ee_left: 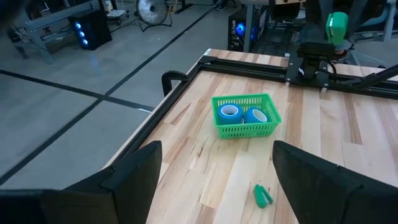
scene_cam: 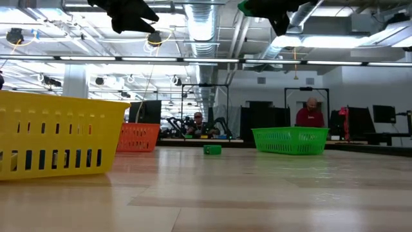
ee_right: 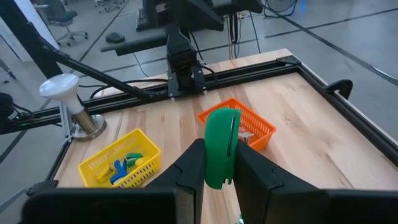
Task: Pick and place Stapler, Stapler remover, tape
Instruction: Put the green stapler into the yellow basket
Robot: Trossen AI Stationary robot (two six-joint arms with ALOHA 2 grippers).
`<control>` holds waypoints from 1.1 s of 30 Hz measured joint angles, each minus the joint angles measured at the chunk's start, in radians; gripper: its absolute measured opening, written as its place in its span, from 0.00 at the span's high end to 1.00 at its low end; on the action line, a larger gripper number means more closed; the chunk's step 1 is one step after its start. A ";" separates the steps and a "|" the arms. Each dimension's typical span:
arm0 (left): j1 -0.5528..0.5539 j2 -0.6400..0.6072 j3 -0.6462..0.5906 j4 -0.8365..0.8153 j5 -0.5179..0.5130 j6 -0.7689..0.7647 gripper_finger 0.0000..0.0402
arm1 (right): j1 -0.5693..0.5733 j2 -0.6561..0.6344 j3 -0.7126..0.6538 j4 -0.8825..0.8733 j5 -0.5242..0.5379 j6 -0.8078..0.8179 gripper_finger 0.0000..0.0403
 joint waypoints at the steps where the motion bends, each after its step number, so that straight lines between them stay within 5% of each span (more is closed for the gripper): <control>1: 0.000 0.000 0.000 0.000 0.000 0.000 0.26 | 0.003 0.000 0.000 0.000 0.000 0.000 0.85; 23: 0.000 0.000 0.000 0.015 0.000 0.000 0.26 | 0.008 0.000 0.000 0.000 0.000 0.026 0.85; 33: 0.000 0.000 0.000 0.020 0.000 0.000 0.26 | 0.008 0.124 0.082 0.078 -0.006 0.023 0.85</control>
